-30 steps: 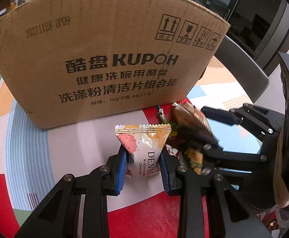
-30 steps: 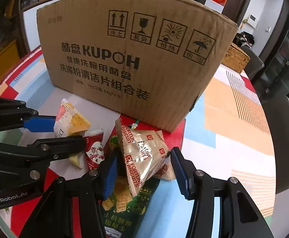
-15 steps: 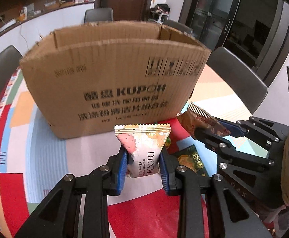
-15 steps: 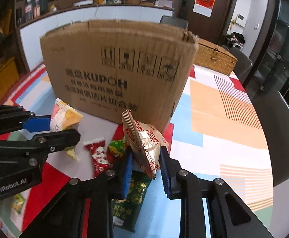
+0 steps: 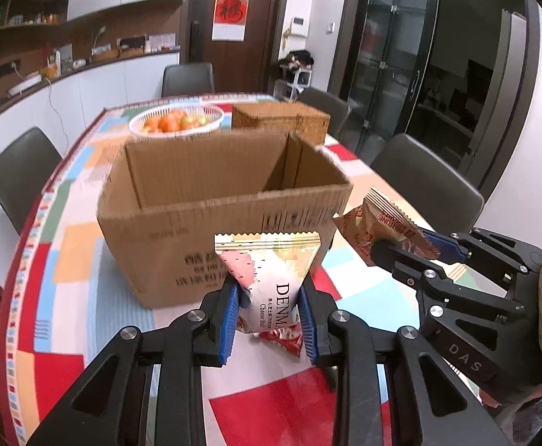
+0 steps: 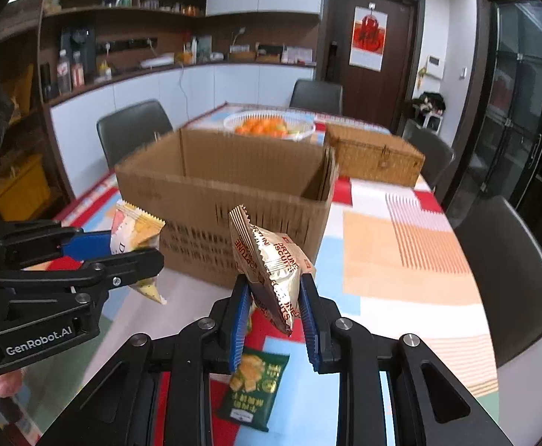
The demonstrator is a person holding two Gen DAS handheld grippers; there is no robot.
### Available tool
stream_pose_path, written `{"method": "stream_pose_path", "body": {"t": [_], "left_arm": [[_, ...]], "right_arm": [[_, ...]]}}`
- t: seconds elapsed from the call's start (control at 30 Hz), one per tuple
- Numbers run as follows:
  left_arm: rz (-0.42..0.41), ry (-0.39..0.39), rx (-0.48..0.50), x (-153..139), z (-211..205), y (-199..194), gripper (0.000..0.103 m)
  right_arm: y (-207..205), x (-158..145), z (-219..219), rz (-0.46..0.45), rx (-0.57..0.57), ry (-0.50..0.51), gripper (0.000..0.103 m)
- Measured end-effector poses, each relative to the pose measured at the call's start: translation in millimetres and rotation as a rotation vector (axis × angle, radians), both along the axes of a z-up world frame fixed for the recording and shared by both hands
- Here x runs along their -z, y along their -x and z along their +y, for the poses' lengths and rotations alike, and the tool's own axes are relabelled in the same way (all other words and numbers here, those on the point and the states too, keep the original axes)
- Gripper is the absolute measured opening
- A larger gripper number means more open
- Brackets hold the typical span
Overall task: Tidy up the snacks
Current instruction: 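Lift both packets and carry them over the cardboard box, then open both tools to drop the packets into the box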
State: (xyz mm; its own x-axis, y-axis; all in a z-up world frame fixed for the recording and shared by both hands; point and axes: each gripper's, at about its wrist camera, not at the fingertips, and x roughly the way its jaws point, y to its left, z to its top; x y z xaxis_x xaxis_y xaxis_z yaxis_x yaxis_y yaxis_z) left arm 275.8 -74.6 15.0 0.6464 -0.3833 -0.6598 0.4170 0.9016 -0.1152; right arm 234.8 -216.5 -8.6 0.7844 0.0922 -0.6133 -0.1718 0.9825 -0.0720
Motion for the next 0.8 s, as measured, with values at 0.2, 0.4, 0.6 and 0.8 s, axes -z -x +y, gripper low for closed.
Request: {"method": "stream_pose_path", "body": {"t": [0.2,0.4,0.6,0.8], "left_arm": [[-0.074,0.000,-0.007,-26,6,-3,0.030],[-0.136,-0.015,-0.028,-49,11,-11,0.030],[-0.179,-0.057,-0.054,-65,12,-26,0.030],[-0.151,-0.065,-0.068,-68,13,-56,0.030]], "right_arm": [[1,-26,-1,-0.071,-0.001,-0.032,0.027],[-9,-44,2,-0.114,-0.019,-0.041,0.027],[-30,-61,5,-0.145,-0.034,-0.048,0.028],[-53,-67,7,-0.133,-0.040,-0.051,0.028]]}}
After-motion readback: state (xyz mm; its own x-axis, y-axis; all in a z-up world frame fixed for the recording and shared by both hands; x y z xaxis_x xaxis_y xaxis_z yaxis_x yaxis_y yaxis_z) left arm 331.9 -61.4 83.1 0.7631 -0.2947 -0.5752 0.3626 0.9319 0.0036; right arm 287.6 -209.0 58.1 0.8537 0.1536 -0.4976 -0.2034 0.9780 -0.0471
